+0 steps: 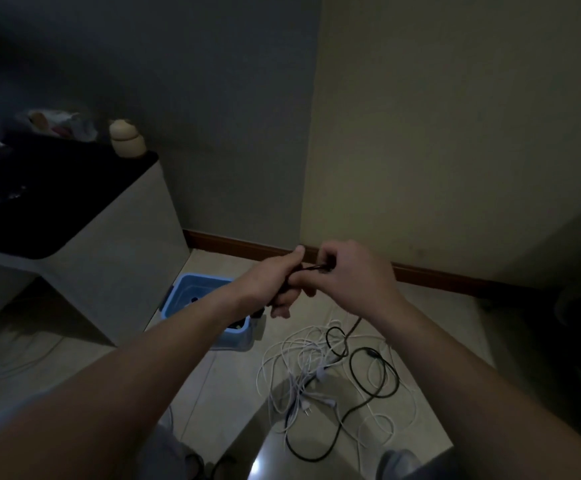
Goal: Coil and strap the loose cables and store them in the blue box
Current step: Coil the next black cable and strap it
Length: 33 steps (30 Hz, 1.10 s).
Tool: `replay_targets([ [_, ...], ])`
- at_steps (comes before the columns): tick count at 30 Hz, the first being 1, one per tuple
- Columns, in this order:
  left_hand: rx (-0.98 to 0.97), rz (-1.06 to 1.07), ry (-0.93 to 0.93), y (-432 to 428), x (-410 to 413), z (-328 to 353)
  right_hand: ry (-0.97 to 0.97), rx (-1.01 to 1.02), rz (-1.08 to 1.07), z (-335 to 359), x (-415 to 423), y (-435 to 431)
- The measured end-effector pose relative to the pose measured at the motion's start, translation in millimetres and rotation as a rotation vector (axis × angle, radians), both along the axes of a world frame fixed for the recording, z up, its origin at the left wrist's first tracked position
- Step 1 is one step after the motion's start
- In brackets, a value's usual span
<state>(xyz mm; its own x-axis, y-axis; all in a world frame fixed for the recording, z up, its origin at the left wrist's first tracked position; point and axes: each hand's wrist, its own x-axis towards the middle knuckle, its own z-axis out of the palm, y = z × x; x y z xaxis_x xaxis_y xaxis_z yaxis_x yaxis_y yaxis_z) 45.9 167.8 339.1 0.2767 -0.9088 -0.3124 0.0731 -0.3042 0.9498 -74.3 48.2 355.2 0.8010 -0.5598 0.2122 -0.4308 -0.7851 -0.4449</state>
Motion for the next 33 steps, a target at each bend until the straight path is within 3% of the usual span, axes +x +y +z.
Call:
replay_targets([
  [4, 0.013, -0.099, 0.235, -1, 5, 13, 0.022, -0.042, -0.1, 3, 1, -8],
  [10, -0.016, -0.178, 0.239, 5, 8, 22, -0.305, 0.541, 0.248, -4, -1, -21],
  [18, -0.125, -0.055, 0.389, 3, 3, 31, -0.217, 0.925, 0.215, -12, -7, -27],
  [27, -0.279, 0.202, 0.746, 2, 4, 35, -0.101, 1.08, 0.175, -14, -3, -5],
  [33, -0.399, 0.399, 0.849, 4, 10, 39, -0.024, 0.981, 0.215, -21, -5, -1],
])
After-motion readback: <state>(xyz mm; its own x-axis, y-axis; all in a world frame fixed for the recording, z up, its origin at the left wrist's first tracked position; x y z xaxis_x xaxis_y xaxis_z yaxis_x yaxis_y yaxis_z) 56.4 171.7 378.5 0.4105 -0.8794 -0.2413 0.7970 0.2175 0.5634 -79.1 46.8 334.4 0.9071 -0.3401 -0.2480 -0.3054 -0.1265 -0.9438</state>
